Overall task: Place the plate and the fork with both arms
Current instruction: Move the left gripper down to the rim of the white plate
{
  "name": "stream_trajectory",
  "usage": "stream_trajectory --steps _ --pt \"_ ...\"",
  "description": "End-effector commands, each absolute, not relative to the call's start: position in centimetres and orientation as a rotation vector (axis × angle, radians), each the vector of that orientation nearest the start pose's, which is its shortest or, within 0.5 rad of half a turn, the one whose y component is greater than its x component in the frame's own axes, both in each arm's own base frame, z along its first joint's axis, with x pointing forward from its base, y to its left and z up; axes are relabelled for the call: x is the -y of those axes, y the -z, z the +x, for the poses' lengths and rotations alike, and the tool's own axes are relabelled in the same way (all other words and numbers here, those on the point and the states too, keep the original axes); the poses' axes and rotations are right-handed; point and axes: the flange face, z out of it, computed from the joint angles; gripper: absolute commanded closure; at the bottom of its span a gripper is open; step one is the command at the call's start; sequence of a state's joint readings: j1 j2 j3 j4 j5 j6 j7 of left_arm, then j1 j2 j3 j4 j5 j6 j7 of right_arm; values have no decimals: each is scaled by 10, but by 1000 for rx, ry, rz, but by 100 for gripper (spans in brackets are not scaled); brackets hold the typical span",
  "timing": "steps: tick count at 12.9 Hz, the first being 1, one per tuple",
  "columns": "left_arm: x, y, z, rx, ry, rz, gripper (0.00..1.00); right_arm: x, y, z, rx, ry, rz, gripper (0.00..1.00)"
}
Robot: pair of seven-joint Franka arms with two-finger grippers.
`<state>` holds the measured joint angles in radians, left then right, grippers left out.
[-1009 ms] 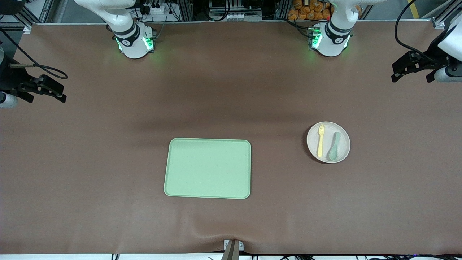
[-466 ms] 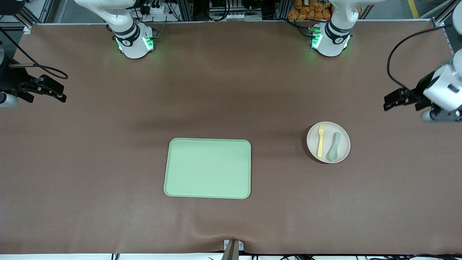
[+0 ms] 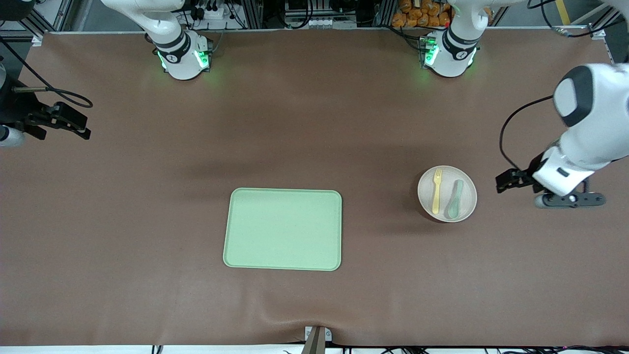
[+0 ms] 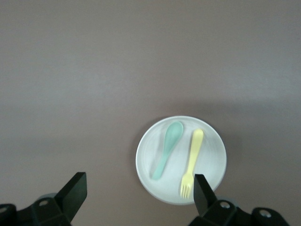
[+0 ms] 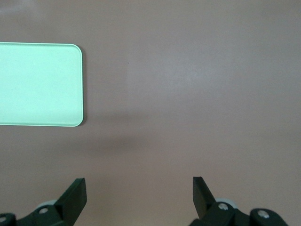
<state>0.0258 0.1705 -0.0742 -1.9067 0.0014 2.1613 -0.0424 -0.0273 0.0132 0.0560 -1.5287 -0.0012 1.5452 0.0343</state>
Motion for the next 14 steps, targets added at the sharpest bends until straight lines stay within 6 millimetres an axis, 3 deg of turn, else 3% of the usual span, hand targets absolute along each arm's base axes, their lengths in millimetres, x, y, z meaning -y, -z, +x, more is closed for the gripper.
stream_trajectory --steps 1,6,8,14 --pt "26 -372 587 -19 160 -3170 0 -16 -638 550 3 9 -3128 0" --pt "-7 -291 580 128 15 -3234 0 -16 -639 550 3 11 -3128 0" --pt "-14 -272 580 159 -6 -3263 2 -16 -639 550 3 11 -3128 0" --pt "-25 -234 576 267 -104 -3303 21 -16 -639 550 3 11 -3128 0"
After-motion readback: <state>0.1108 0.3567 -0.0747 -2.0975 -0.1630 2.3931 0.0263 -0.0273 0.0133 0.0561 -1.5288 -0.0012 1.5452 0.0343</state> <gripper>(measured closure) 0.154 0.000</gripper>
